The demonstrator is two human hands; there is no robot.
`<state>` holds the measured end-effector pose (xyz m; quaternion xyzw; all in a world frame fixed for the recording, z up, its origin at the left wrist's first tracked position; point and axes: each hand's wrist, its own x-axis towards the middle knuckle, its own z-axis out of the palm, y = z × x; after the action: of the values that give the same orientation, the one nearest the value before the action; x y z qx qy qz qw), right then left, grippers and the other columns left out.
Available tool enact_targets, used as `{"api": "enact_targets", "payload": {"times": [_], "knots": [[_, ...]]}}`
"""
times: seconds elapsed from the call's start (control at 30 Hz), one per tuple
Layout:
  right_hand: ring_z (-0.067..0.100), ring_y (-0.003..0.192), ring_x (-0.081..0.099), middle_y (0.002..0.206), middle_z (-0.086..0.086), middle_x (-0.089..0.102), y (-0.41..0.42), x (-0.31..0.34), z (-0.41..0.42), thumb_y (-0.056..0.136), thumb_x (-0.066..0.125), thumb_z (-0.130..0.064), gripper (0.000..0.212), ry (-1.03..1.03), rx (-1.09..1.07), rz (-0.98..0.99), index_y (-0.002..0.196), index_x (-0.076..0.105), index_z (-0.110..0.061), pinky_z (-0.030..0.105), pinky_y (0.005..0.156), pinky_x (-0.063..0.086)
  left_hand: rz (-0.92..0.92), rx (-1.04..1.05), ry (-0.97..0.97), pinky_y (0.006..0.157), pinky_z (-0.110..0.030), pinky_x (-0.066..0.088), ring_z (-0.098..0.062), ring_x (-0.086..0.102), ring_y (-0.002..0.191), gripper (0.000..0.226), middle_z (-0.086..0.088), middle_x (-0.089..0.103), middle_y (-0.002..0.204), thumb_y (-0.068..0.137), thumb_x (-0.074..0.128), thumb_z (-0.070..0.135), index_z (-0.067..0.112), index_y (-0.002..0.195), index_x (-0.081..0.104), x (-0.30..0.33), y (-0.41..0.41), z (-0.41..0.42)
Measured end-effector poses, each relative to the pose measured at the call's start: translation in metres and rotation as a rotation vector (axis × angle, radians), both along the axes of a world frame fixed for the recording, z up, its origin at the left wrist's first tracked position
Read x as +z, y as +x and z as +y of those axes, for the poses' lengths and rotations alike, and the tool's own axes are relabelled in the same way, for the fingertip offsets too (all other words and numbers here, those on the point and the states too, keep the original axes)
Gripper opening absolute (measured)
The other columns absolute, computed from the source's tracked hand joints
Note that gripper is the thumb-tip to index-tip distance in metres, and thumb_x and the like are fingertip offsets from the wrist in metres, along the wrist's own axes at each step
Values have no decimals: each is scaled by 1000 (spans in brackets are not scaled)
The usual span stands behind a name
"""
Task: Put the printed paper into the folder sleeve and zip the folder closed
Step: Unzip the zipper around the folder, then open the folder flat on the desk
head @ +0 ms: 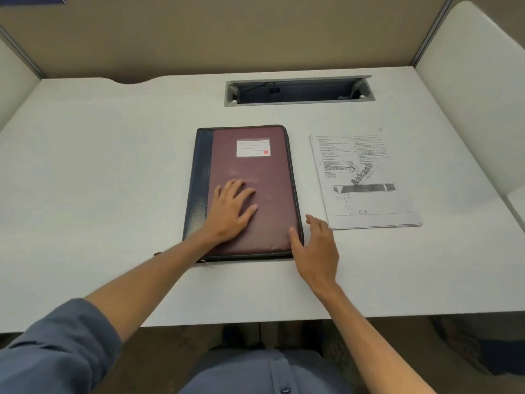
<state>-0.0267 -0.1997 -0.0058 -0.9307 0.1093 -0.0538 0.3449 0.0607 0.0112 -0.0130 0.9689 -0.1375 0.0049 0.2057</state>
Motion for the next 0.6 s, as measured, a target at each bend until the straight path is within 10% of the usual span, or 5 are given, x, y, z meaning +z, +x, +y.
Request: {"api": "enact_targets", "payload": {"times": [0.3,0.6], "knots": [[8,96,55,112,-4,62,15,14,6,84,69,-26,34,386,-138,68,116,62,-19,26,85,47,67,62,50,120,-50,-7,-20,4,151,59,-1,17,162,97,33,54,27,149,30,-4,-12,-5],[-3,97,59,104,-17,64,12,79,41,84,72,-19,34,575,-27,-248,116,60,-23,14,80,48,-94,219,-286,104,-44,42,-15,48,119,60,2,53,126,90,34,68,21,120,56,80,3,-13]]}}
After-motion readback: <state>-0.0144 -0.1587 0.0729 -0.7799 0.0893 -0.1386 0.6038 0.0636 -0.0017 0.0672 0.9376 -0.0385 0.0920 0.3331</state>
